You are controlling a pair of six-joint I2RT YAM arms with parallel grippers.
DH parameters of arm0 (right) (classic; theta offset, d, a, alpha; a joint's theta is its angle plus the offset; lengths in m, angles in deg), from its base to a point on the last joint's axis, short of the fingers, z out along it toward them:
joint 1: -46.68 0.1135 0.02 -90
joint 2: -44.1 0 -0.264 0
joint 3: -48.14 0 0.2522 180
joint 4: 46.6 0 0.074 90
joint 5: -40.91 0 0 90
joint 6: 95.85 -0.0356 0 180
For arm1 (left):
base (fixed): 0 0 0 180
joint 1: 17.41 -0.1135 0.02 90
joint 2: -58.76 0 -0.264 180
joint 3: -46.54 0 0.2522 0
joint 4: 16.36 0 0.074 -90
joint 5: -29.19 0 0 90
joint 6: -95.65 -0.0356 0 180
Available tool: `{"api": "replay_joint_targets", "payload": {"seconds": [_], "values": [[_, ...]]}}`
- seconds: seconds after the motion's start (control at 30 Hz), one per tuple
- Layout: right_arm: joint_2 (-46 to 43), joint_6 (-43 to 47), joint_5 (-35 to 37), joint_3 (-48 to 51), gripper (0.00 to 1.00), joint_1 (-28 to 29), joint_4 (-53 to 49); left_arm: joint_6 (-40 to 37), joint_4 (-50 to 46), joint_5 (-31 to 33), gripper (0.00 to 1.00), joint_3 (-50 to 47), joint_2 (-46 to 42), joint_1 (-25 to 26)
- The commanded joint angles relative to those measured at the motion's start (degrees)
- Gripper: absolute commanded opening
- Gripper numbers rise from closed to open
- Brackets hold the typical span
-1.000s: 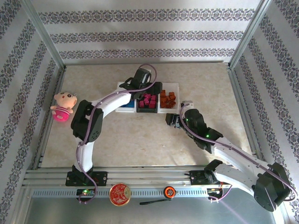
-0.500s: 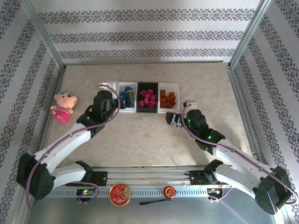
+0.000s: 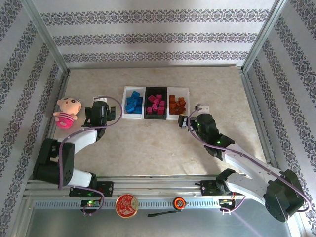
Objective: Sort the legos into containers by color
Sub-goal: Reset both arms
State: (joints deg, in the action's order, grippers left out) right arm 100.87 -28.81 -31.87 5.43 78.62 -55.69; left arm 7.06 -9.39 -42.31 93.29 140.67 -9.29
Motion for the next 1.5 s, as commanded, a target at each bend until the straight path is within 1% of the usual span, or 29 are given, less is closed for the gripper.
{"api": "replay_joint_targets", "payload": {"seconds": [0.0,0.03,0.07,0.17,0.23,0.3,0.33,0.37,0.4,0.43,0.47,0.5,0.53,0.6,0.67,0.7,0.77,0.87,0.9,0.93,0.97,1.0,1.07,1.13,1.23,1.27,1.3,1.37,1.47], "values": [[-0.4,1.3,2.5,1.9,0.98,-1.3,2.0,-2.9,16.8,-4.4,1.0,-5.4,2.0,-2.3],[-0.6,1.4,2.8,2.3,0.98,-1.7,2.2,-3.7,22.1,-6.0,1.0,-7.4,2.7,-2.6],[-0.7,1.5,3.1,2.7,0.98,-2.2,2.6,-4.0,25.1,-7.1,1.0,-8.5,3.5,-2.6],[-1.5,2.4,3.9,3.5,0.98,-3.5,3.7,-4.0,32.6,-9.5,1.0,-11.0,6.2,-3.5],[-1.9,3.8,4.6,4.0,0.98,-4.2,5.0,-2.3,32.9,-13.1,1.0,-11.6,7.0,-5.3],[-1.9,6.5,4.8,4.4,0.98,-5.2,6.9,-4.1,41.0,-16.6,0.99,-13.3,10.6,-5.7],[-1.9,8.1,4.9,4.4,0.98,-5.7,7.6,-3.3,34.9,-16.8,0.99,-12.1,8.6,-5.9],[-1.6,10.3,5.3,4.2,0.98,-6.4,8.2,-2.6,31.7,-16.8,0.99,-11.0,8.2,-6.2],[-1.2,12.4,5.9,4.2,0.98,-6.9,8.9,-2.4,34.7,-16.9,0.99,-11.4,9.2,-6.6],[-0.5,14.8,6.9,4.2,0.98,-7.8,9.8,-1.7,36.5,-14.2,0.99,-11.7,9.9,-6.7],[0.2,17.1,8.1,4.2,0.98,-8.9,10.7,0.5,34.5,-9.5,0.99,-11.5,9.0,-6.7],[1.1,17.8,9.2,4.2,0.98,-10.2,11.7,1.0,35.5,-8.2,0.99,-12.2,8.9,-6.7],[1.8,18.2,8.9,3.7,0.98,-12.3,11.8,0.3,37.5,-8.0,0.99,-12.3,9.7,-6.7],[3.8,20.8,4.8,3.8,0.98,-16.2,14.9,0.8,35.5,-8.0,0.99,-12.0,9.0,-6.6],[7.7,22.9,4.3,4.3,0.98,-18.8,19.5,0.4,37.2,-8.1,0.99,-12.3,9.6,-6.6],[9.5,23.3,3.7,4.2,0.98,-19.7,20.4,0.5,36.3,-8.5,0.99,-12.3,9.3,-6.7],[13.8,23.0,2.0,4.8,0.98,-21.6,25.1,0.0,36.7,-9.6,0.99,-12.1,9.6,-6.6],[20.2,22.9,-1.3,7.2,0.98,-23.8,37.7,-0.5,35.9,-10.9,0.99,-11.8,9.6,-6.6],[21.7,23.9,-1.4,6.1,0.98,-24.0,38.8,-0.5,36.0,-10.8,0.99,-11.8,9.6,-6.6],[22.4,25.3,-2.6,5.0,0.98,-24.1,37.1,-0.5,36.0,-10.9,0.99,-11.8,9.5,-6.6],[24.1,25.3,-4.1,4.4,0.98,-24.8,37.8,-0.5,36.0,-10.9,0.99,-11.8,9.5,-6.6],[25.5,24.6,-4.2,3.7,0.98,-25.5,37.6,-0.5,36.0,-10.9,0.99,-11.8,9.5,-6.6],[28.3,23.0,-5.0,3.6,0.98,-26.9,40.8,-0.5,36.0,-10.8,0.99,-11.8,9.5,-6.6],[27.6,21.3,-9.1,3.1,0.98,-29.1,38.3,-0.5,36.0,-10.9,0.99,-11.8,9.5,-6.6],[28.7,21.0,-14.6,5.4,0.98,-31.0,42.5,-0.5,36.0,-10.8,0.99,-11.8,9.5,-6.6],[30.6,21.3,-15.2,7.5,0.98,-31.0,49.7,-0.5,36.0,-10.8,0.99,-11.8,9.5,-6.6],[31.7,21.1,-14.8,8.0,0.98,-30.9,52.3,-0.4,35.9,-10.9,0.99,-11.8,9.6,-6.6],[29.8,21.2,-14.8,6.7,0.98,-30.9,45.9,-0.4,35.9,-10.8,0.99,-11.8,9.5,-6.6],[30.9,21.0,-14.6,7.4,0.98,-31.0,49.4,-0.3,35.9,-10.8,0.99,-11.8,9.6,-6.6]]}}
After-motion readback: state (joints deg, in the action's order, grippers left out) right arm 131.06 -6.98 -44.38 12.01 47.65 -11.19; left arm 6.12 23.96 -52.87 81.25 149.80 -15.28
